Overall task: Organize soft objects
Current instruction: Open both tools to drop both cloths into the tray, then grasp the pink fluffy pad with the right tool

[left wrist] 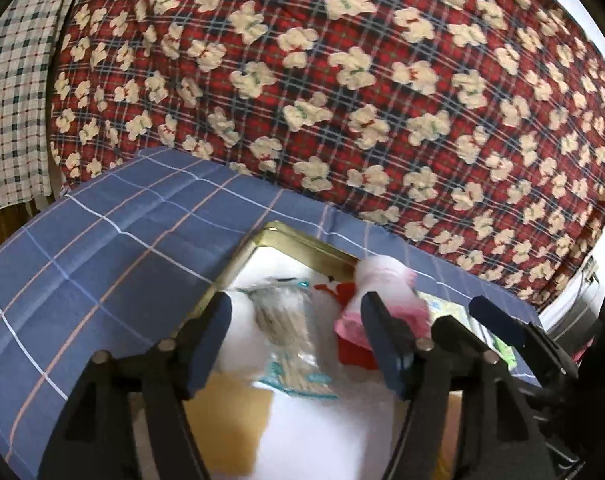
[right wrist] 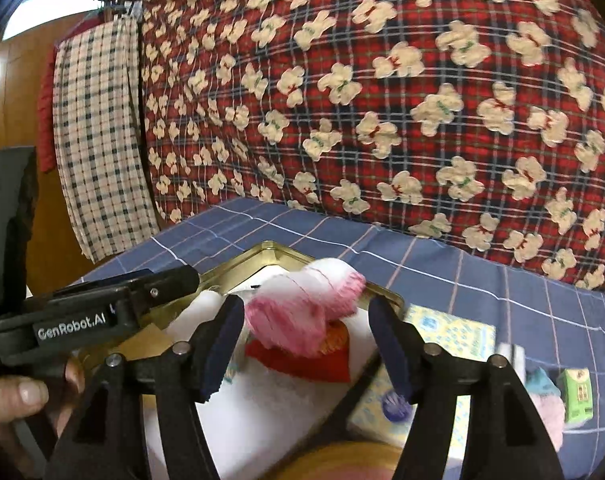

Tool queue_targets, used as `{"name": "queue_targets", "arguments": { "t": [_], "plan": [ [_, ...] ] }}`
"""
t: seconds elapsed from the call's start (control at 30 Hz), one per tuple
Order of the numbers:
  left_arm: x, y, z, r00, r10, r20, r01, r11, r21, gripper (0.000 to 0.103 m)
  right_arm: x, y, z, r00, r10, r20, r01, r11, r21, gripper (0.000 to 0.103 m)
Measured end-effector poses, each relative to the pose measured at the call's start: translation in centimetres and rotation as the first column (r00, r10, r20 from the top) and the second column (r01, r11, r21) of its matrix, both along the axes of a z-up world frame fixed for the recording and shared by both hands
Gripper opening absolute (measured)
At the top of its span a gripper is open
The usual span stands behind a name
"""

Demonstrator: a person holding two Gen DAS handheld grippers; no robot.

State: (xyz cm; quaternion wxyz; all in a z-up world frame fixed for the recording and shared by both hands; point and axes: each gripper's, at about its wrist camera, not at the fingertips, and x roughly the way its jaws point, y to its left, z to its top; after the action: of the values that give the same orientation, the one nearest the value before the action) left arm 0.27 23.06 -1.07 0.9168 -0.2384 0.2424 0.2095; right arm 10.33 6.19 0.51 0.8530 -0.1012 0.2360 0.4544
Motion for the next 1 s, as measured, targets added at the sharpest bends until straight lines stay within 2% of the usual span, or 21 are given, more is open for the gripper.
{"name": "queue_targets", "arguments": {
  "t": [0.2, 0.27, 0.33, 0.5, 0.67, 0.77, 0.9, 0.93, 1.0],
  "plan": [
    [0.4, -3.9, 0.7, 0.999, -0.053, 0.004, 0.053, 0.996, 0.072, 0.068, 0.2, -6.1, -0.2, 0.995, -0.080, 0.060, 0.079, 0.997, 0.025, 0.067],
    [1.1, -5.8, 0.8, 0.997, -0.079, -0.005, 0.079, 0.991, 0.106, 0.075, 0.7, -8.2, -0.4, 0.990, -0.119, 0.074, 0.117, 0.993, 0.031, 0.067],
    [1.6, -7.3, 0.7, 0.995, -0.100, -0.009, 0.100, 0.988, 0.120, 0.075, 1.6, -10.3, -0.7, 0.983, -0.166, 0.075, 0.164, 0.986, 0.036, 0.067],
    [4.1, -11.6, 0.4, 0.984, -0.168, -0.054, 0.175, 0.970, 0.169, 0.075, 5.6, -14.9, -1.7, 0.949, -0.316, -0.009, 0.316, 0.947, 0.054, 0.067],
    [5.9, -14.4, 0.7, 0.975, -0.208, -0.083, 0.221, 0.953, 0.206, 0.075, 8.6, -18.2, -3.1, 0.905, -0.418, -0.082, 0.421, 0.907, 0.021, 0.067],
    [6.8, -15.0, 0.6, 0.971, -0.221, -0.094, 0.235, 0.954, 0.184, 0.075, 9.9, -20.0, -3.9, 0.876, -0.476, -0.084, 0.477, 0.879, -0.004, 0.067],
    [7.8, -16.3, 0.5, 0.967, -0.234, -0.103, 0.250, 0.952, 0.178, 0.075, 11.5, -22.0, -4.4, 0.839, -0.526, -0.142, 0.531, 0.847, 0.002, 0.067],
    [8.1, -16.7, 0.5, 0.965, -0.240, -0.108, 0.256, 0.949, 0.182, 0.075, 11.6, -22.1, -4.5, 0.841, -0.521, -0.150, 0.527, 0.850, 0.003, 0.067],
    [8.6, -17.1, 0.5, 0.964, -0.237, -0.117, 0.256, 0.948, 0.188, 0.075, 11.2, -21.5, -4.6, 0.863, -0.482, -0.148, 0.488, 0.873, 0.001, 0.067]
  ]
}}
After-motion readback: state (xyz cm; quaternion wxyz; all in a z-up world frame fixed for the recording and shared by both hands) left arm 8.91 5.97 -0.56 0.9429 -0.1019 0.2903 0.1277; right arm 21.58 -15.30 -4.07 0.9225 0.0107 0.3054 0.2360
